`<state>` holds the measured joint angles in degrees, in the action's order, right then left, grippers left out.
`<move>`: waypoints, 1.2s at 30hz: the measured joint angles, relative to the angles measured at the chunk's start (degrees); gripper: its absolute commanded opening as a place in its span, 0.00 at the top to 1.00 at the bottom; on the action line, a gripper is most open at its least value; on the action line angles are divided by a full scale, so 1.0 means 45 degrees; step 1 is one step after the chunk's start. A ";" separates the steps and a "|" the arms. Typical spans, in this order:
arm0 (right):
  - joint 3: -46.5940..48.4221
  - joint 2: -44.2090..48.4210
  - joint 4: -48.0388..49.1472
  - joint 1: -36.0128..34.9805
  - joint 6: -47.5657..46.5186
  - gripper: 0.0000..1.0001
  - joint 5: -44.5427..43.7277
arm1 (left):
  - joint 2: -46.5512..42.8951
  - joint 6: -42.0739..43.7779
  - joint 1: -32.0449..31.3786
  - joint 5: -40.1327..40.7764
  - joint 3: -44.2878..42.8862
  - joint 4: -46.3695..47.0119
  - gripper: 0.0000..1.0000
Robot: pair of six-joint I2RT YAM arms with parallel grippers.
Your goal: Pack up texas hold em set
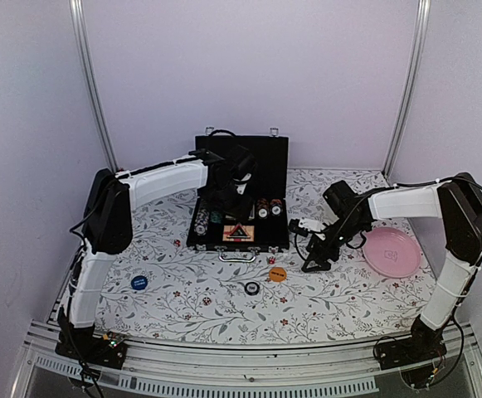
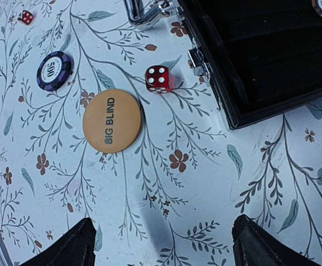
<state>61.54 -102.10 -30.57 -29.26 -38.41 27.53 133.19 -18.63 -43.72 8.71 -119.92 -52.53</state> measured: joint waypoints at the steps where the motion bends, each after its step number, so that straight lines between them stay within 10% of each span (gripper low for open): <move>1: 0.0000 0.0000 0.0000 0.0000 0.0000 0.16 0.0000 | 0.0063 -0.0019 0.0087 -0.0083 -0.0078 0.0126 0.34; 23: 0.0005 -0.0257 -0.0019 -0.0049 -0.0005 0.16 -0.0063 | -0.0029 -0.0306 0.0170 -0.1001 0.2176 0.1749 0.45; 36: 0.0180 -0.0330 -0.0112 -0.0180 -0.0005 0.16 -0.0107 | -0.0583 -0.0325 0.0155 -0.0991 0.2749 0.2191 0.30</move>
<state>62.35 -103.59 -31.07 -30.06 -38.44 27.05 130.56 -20.10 -43.03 4.25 -107.55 -42.68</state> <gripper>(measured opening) 0.842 0.677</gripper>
